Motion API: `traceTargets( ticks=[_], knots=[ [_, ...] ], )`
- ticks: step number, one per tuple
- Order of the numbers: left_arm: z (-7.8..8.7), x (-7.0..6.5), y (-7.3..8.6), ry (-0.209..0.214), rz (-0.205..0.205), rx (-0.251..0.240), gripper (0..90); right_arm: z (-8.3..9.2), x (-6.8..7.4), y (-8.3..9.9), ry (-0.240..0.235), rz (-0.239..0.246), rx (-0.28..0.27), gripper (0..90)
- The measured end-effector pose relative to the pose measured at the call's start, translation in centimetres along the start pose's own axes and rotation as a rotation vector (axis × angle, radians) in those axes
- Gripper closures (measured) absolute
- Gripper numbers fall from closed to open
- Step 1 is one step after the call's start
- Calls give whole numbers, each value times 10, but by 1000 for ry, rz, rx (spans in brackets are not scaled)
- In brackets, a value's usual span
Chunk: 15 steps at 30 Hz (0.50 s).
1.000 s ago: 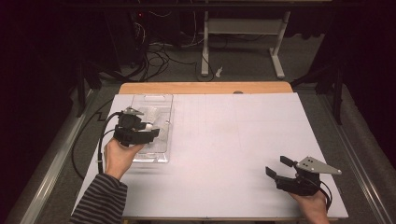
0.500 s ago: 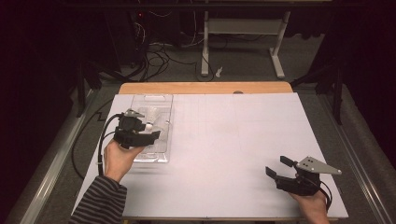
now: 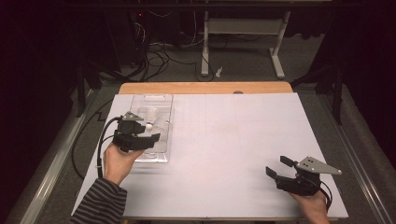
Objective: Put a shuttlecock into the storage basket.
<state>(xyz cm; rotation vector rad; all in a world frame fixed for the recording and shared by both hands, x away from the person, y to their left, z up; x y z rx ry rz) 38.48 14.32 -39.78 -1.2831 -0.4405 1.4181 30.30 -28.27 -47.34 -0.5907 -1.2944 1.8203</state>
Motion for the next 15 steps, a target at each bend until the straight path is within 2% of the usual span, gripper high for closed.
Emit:
traceTargets(
  ticks=[3,7,9,15],
  knots=[
    [2,0,1,7,15,-7,359,0,0,0,0,-1,0,268],
    [7,-4,6,23,-1,1,359,0,0,0,1,-2,0,267],
    [9,-6,7,30,7,-6,359,0,0,0,1,-2,1,268],
    [12,-3,9,33,20,-11,362,0,0,0,0,-1,0,268]
  ],
)
Point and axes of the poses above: each handheld gripper's, and its own axes: z roughly backward along the jaws, y roughly out of its underside, x roughly to its left, the point moved 4 cm from there along -z, roughly forward along the jaws, and after that the axes turned 6 degrees about -x, right-handed, at the moved point
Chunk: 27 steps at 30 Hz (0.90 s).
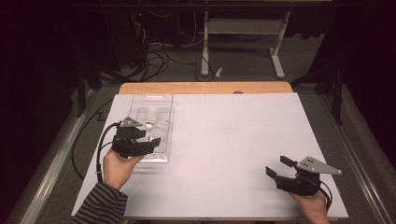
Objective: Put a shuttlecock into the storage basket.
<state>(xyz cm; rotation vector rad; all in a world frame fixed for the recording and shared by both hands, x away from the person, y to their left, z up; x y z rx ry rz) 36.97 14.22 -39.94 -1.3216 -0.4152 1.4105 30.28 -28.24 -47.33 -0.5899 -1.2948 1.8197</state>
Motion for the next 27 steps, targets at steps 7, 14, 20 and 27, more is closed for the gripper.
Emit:
traceTargets(
  ticks=[7,14,20,27],
  knots=[
    [3,4,4,2,0,-2,362,0,0,0,0,0,-1,267],
    [8,5,7,9,12,-7,363,0,0,0,0,0,0,267],
    [11,5,9,21,21,-10,362,0,0,0,0,0,1,267],
    [14,7,11,22,26,-18,361,0,0,0,0,0,1,267]
  ],
)
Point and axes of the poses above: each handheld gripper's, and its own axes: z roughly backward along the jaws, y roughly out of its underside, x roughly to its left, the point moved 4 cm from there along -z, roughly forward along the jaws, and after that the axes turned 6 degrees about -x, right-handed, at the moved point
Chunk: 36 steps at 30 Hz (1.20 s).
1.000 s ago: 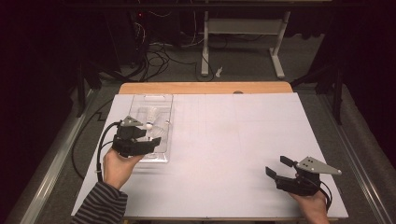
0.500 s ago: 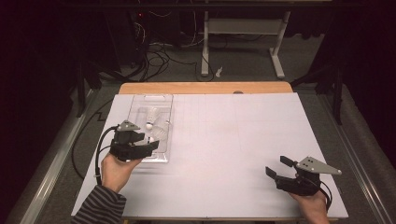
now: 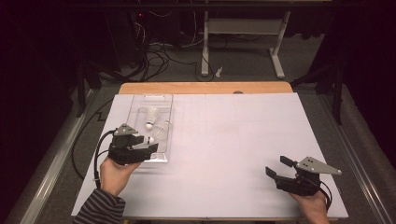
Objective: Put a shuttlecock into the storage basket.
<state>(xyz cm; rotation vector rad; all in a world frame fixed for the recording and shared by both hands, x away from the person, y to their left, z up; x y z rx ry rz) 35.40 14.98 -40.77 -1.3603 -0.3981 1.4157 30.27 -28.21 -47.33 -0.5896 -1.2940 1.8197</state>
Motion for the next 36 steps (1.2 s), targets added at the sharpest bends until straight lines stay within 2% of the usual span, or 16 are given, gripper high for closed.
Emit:
traceTargets(
  ticks=[21,25,36],
  knots=[
    [7,4,10,3,-10,-23,358,0,0,0,0,-4,1,267],
    [8,5,13,7,4,-27,358,0,0,0,0,-2,1,267],
    [11,9,17,8,4,-42,358,0,0,0,-1,-2,0,266]
  ],
)
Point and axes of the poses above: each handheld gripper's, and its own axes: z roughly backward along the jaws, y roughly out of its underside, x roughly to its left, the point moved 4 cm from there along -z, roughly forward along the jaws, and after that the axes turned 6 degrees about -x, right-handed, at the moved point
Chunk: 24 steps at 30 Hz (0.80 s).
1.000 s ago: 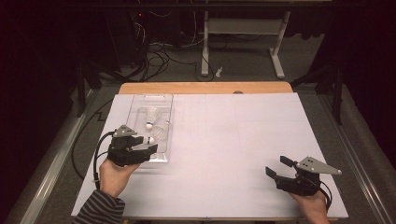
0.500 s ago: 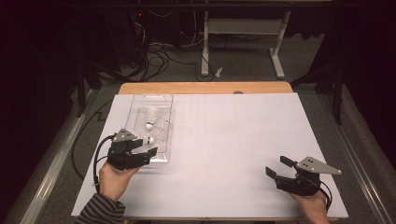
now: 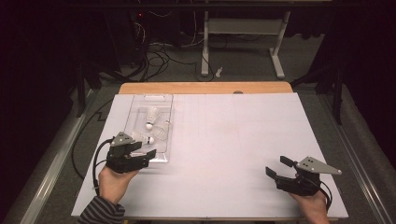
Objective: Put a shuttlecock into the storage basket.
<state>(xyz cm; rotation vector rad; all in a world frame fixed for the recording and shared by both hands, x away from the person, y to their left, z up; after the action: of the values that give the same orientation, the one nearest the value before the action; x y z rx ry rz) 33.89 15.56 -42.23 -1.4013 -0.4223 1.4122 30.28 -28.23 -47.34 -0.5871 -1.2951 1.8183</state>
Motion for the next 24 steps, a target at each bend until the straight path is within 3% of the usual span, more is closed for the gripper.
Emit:
traceTargets(
  ticks=[10,24],
  knots=[
    [3,5,5,16,40,-3,357,0,0,0,0,-1,0,266],
    [12,3,12,42,40,-41,347,1,0,0,1,4,-2,267]
  ],
)
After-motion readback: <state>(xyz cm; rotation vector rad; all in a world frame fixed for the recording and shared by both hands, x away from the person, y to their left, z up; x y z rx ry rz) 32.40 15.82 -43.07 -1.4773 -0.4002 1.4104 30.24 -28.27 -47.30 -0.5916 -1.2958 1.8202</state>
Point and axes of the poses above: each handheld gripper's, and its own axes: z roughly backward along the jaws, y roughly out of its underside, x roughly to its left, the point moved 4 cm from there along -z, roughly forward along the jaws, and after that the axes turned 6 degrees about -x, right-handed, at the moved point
